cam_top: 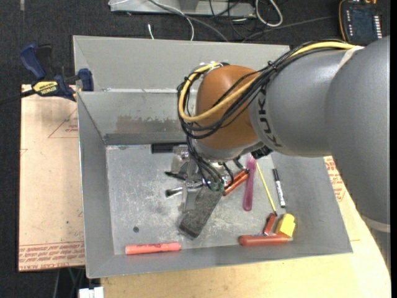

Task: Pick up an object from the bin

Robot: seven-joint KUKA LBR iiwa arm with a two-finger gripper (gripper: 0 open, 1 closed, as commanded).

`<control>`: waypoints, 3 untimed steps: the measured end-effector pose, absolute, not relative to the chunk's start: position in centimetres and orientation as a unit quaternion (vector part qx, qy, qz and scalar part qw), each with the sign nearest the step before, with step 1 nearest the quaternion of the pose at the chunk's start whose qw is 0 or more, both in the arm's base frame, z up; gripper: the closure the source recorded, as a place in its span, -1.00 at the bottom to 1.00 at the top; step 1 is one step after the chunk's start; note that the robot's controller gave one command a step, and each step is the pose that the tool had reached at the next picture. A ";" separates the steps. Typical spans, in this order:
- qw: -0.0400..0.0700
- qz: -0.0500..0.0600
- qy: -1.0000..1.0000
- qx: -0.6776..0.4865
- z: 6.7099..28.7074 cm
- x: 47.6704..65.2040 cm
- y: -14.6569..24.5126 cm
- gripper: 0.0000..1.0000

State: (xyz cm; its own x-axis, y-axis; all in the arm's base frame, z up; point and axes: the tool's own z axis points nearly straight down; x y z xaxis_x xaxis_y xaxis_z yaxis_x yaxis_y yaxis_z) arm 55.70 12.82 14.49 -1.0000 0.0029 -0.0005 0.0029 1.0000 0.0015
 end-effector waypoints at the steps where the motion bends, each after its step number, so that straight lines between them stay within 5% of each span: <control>1: 0.000 0.001 1.000 0.001 14.5 55.7 12.8 -1.00; 2: 0.002 0.001 1.000 0.026 25.6 53.5 9.5 1.00; 3: 0.002 0.001 1.000 0.025 25.5 53.5 9.6 1.00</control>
Offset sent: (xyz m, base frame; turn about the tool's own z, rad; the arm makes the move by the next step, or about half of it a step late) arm -0.0231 -0.0329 0.1109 0.0470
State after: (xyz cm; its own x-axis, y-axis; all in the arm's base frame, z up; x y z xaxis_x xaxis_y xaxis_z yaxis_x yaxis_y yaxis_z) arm 53.51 9.60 25.53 -0.9988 0.0493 -0.0033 0.0493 0.9988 0.0025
